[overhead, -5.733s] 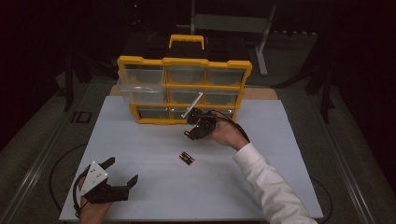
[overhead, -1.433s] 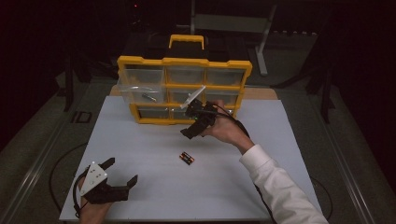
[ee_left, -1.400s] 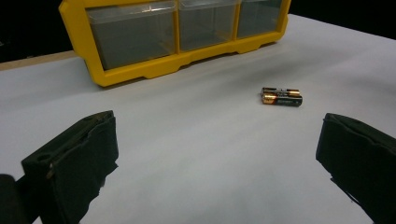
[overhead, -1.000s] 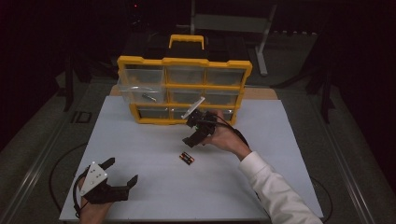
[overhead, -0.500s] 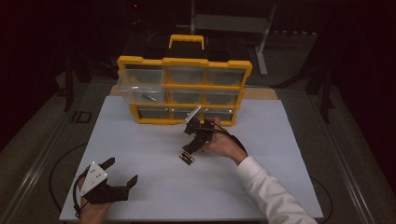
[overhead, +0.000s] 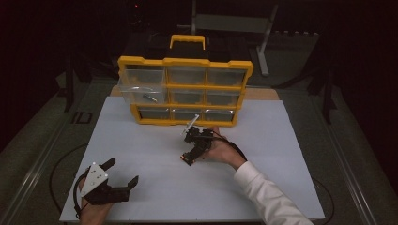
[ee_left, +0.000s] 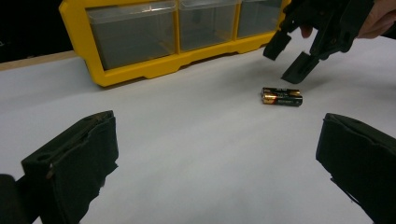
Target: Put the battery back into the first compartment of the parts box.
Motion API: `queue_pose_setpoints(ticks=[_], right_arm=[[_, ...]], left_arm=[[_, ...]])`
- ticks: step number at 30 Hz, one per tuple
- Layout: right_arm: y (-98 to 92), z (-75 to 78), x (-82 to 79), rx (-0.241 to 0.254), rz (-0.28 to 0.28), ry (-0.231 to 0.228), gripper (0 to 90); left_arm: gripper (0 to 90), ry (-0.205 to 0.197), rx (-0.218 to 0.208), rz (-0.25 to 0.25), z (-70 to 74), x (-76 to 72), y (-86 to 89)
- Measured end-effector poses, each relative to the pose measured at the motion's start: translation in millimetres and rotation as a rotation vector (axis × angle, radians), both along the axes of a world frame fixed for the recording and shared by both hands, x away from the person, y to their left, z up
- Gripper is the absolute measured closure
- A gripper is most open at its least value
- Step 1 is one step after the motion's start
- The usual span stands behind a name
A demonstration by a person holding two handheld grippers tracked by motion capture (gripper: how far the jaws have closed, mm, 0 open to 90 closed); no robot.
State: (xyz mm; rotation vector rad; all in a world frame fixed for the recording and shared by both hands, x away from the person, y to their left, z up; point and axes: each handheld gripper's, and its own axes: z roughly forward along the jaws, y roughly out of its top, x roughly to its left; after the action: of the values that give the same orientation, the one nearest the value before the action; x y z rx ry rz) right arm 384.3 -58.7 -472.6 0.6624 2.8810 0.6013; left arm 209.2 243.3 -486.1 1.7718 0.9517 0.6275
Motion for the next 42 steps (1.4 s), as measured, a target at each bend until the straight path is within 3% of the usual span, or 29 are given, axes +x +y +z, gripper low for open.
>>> queue_pose_setpoints(ticks=[5,10,15,27,42], right_arm=[[1.0,-8.9,-1.3,-0.006,0.026,0.04,46.1],[0.7,-14.3,-1.6,0.002,0.042,0.102,69.0],[1.9,-20.2,-1.4,-0.037,0.039,0.119,76.4],[2.8,-18.9,-1.7,-0.053,0.031,0.109,77.0],[-2.2,-8.8,0.5,-0.021,0.05,0.094,76.9]], left_arm=[[0.0,0.0,0.002,0.0,0.1,-0.2,0.2],[0.0,0.001,0.0,0.001,0.1,-0.2,0.4],[0.0,0.0,0.002,0.001,0.1,-0.1,-0.1],[0.0,0.001,0.002,0.002,0.1,-0.1,0.1],[0.0,0.0,0.002,0.001,0.2,-0.1,-0.3]])
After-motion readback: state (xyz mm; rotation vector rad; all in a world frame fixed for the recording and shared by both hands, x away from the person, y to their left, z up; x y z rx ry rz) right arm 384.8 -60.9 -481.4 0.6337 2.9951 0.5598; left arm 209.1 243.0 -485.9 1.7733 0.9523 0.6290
